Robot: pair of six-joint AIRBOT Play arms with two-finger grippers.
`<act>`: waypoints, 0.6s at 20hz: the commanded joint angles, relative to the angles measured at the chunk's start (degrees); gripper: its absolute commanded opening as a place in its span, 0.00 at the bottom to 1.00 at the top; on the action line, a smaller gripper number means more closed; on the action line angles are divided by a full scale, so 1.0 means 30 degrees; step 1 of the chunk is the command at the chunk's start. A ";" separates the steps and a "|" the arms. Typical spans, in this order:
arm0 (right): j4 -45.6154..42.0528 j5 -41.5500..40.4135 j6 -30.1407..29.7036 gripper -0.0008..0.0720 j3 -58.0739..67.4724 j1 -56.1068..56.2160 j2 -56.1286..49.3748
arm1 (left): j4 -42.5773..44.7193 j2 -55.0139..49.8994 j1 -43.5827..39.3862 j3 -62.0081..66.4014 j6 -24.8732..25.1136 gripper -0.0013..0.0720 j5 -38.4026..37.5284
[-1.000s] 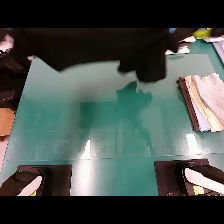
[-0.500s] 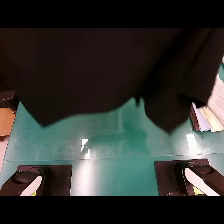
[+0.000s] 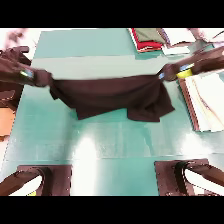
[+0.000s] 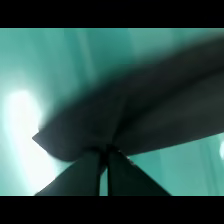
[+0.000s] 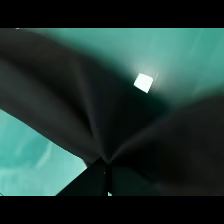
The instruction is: Fold the shirts.
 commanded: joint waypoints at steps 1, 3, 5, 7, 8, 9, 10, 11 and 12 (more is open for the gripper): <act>0.0102 -0.2382 -0.0328 0.33 -0.2098 0.0889 -0.2681 | -0.0007 -0.1843 -0.0007 -0.2863 0.0138 0.05 0.1392; 0.0073 -0.2681 -0.0335 0.72 -0.1399 0.0765 -0.3716 | 0.0073 -0.2062 -0.0007 -0.2892 0.0175 0.05 0.1596; -0.0044 -0.2178 -0.0554 0.71 -0.0364 0.0131 -0.3927 | 0.0211 -0.2025 -0.0007 -0.2696 0.0750 0.05 0.1501; -0.0095 -0.1282 -0.1049 0.71 0.0168 -0.1144 -0.3439 | 0.0379 -0.1996 -0.0007 -0.2616 0.0831 0.05 0.1413; -0.0124 -0.0976 -0.1049 0.71 0.0153 -0.1960 -0.3147 | 0.0379 -0.1996 -0.0007 -0.2616 0.0823 0.05 0.1450; -0.0109 -0.0736 -0.1049 0.71 0.0160 -0.2849 -0.3060 | 0.0357 -0.1996 -0.0007 -0.2616 0.0809 0.05 0.1523; -0.0102 -0.0663 -0.1049 0.71 0.0117 -0.3818 -0.3126 | 0.0226 -0.2004 -0.0007 -0.2616 0.0758 0.05 0.1683; -0.0007 -0.0852 -0.1042 0.71 -0.0080 -0.4626 -0.3293 | -0.0044 -0.2004 -0.0007 -0.2616 0.0758 0.05 0.1821; 0.0022 -0.1180 -0.1042 0.71 -0.0299 -0.5297 -0.3665 | -0.0160 -0.2004 -0.0007 -0.2616 0.0758 0.05 0.1909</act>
